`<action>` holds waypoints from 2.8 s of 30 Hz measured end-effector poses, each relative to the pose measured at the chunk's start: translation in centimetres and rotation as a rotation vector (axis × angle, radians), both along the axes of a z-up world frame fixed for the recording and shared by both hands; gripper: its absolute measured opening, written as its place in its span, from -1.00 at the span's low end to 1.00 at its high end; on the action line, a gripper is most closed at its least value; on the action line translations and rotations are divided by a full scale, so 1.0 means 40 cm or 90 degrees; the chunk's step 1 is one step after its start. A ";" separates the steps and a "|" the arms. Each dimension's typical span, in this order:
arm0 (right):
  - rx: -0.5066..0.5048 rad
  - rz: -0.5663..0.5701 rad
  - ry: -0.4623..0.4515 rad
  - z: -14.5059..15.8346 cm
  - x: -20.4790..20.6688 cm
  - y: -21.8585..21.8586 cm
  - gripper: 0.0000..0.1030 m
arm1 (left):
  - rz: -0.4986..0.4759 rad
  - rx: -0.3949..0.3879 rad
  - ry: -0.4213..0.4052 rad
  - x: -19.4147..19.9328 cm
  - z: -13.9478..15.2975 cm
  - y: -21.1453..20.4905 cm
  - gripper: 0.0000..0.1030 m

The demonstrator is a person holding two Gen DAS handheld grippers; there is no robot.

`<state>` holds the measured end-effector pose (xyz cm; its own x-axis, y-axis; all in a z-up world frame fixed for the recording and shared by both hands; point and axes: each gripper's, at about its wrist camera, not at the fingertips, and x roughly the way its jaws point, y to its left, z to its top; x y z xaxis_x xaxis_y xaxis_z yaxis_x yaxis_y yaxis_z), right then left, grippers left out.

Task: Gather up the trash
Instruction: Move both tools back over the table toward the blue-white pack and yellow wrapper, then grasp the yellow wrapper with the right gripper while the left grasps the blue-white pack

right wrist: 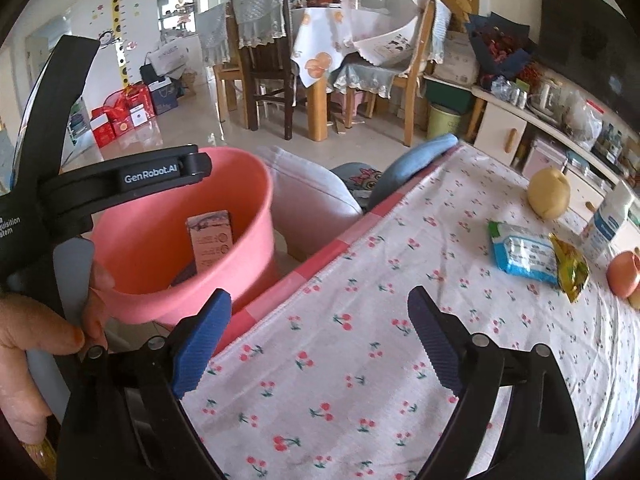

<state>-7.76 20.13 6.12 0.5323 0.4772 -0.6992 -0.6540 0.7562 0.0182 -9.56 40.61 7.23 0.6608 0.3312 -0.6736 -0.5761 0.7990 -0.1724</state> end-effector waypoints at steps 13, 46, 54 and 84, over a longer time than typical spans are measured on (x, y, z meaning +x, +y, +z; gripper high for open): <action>0.009 -0.041 0.010 -0.018 0.026 -0.122 0.73 | -0.063 0.047 0.019 0.053 0.004 -0.112 0.70; 0.045 -0.173 0.039 -0.073 0.126 -0.474 0.73 | -0.228 0.143 0.057 0.215 -0.018 -0.446 0.71; 0.049 -0.197 0.040 -0.078 0.181 -0.528 0.73 | -0.261 0.168 0.070 0.248 -0.035 -0.513 0.71; 0.100 -0.251 0.103 -0.104 0.549 -0.544 0.73 | -0.330 0.102 0.087 0.313 -0.085 -0.568 0.71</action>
<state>14.21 -1.63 1.98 0.5848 0.3665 -0.7236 -0.2961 0.9270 0.2302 2.96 17.87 3.83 0.6743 0.0918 -0.7327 -0.1092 0.9937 0.0241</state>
